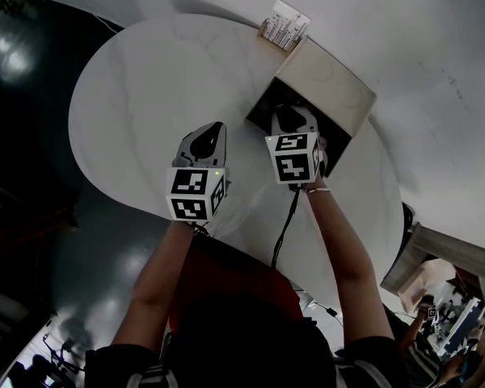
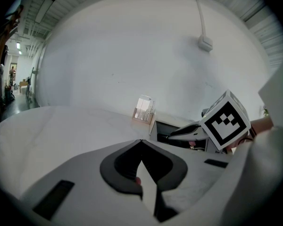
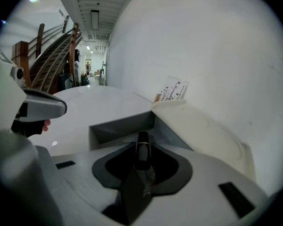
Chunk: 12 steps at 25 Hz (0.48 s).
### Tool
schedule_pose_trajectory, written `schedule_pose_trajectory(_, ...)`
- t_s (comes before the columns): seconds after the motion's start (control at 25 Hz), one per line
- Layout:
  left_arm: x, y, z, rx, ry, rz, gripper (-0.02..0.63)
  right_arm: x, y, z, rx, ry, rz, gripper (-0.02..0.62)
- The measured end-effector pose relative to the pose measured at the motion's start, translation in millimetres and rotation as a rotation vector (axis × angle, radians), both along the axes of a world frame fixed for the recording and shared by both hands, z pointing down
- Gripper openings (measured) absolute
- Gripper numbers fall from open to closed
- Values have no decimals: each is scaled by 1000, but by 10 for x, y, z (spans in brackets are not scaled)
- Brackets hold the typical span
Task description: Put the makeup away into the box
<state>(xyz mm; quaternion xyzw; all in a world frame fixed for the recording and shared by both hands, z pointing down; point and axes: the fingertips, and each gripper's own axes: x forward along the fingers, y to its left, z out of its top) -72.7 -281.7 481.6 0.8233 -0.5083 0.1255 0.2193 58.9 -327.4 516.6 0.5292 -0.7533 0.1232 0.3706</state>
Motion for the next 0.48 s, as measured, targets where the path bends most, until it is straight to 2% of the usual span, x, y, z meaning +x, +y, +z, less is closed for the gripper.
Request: schedule_pose_trajectory(0.48, -23, 10, 1, 1, -4, -2, 21, -44, 20, -24, -1, -8, -15, 106)
